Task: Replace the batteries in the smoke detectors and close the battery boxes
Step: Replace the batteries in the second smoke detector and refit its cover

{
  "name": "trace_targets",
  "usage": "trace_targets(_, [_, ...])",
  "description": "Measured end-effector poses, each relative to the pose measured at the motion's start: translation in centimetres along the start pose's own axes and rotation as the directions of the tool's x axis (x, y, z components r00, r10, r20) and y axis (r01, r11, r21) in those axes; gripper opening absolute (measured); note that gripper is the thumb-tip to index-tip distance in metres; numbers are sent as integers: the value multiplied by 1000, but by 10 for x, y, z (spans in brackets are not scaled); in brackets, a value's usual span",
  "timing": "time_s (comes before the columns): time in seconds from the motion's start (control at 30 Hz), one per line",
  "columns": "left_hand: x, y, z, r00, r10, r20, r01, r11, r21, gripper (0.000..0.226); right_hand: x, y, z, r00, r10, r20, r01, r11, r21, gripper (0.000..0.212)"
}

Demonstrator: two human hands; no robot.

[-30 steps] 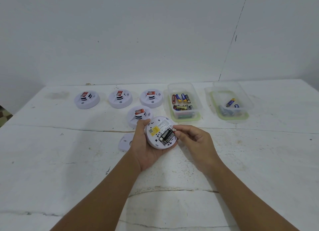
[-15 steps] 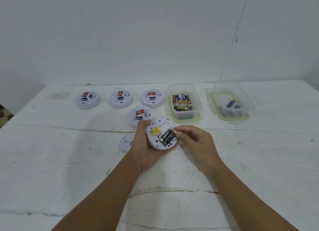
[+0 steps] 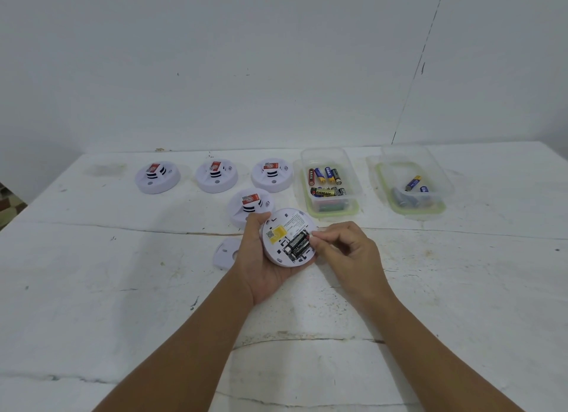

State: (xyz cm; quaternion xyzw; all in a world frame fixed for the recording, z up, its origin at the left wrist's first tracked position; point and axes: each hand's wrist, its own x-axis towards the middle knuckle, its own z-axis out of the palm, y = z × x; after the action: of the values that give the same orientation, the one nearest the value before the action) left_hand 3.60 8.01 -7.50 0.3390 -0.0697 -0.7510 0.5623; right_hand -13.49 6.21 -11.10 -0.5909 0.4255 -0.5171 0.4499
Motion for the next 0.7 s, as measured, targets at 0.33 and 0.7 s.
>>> trace_targets(0.33, [-4, -1, 4, 996, 45, -76, -40, 997, 69, 53, -2, -3, 4, 999, -14, 45, 19, 992, -123, 6])
trace_targets(0.7, [-3, -3, 3, 992, 69, -104, -58, 993, 105, 57, -6, -2, 8, 970, -234, 65, 242, 902, -358, 4])
